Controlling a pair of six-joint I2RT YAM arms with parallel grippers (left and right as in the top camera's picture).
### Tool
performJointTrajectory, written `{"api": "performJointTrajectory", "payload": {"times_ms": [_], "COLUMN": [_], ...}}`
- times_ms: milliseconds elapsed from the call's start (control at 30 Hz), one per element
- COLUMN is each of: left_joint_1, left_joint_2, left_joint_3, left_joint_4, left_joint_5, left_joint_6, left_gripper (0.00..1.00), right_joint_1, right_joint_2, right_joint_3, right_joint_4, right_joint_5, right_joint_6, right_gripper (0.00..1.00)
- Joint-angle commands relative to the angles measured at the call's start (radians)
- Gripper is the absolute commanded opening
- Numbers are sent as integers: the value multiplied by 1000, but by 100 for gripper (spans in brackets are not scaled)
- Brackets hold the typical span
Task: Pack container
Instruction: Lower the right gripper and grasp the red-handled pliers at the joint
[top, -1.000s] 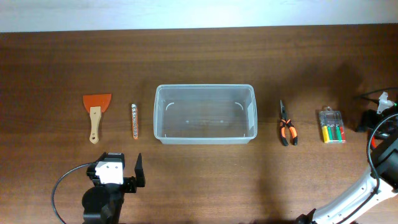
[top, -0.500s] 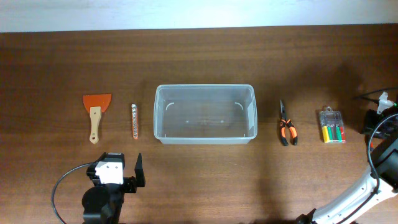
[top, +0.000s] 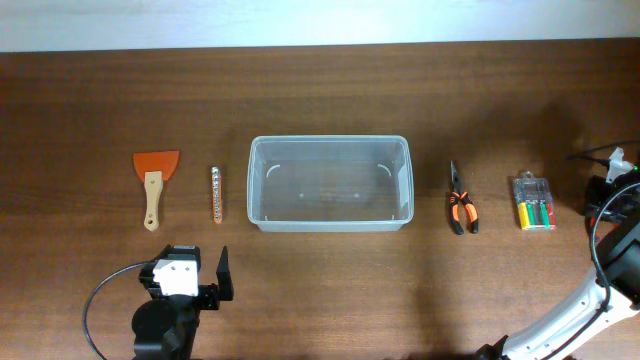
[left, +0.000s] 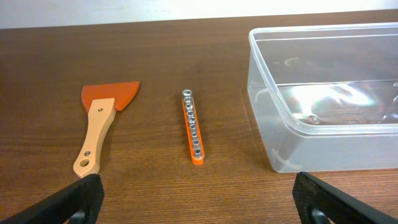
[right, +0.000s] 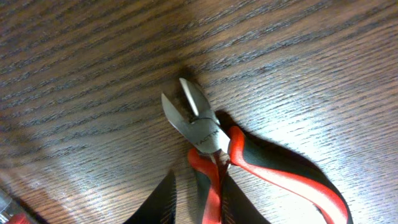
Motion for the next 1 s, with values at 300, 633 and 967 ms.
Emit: {"api": "performJointTrajectory", "payload": {"times_ms": [300, 633, 967], "left_joint_1": [-5, -5, -5], "left_joint_2": [-6, -6, -6], "left_joint_3": [-7, -7, -7], "left_joint_4": [3, 3, 3], "left_joint_5": [11, 11, 11], "left_joint_6": [-3, -3, -3], "left_gripper": [99, 99, 99], "right_joint_1": [-5, -4, -3], "right_joint_2": [7, 7, 5], "right_joint_3": [-14, -10, 37], "right_joint_4": [6, 1, -37], "right_joint_5": [2, 2, 1], "right_joint_6": [1, 2, 5], "right_gripper": [11, 9, 5]}}
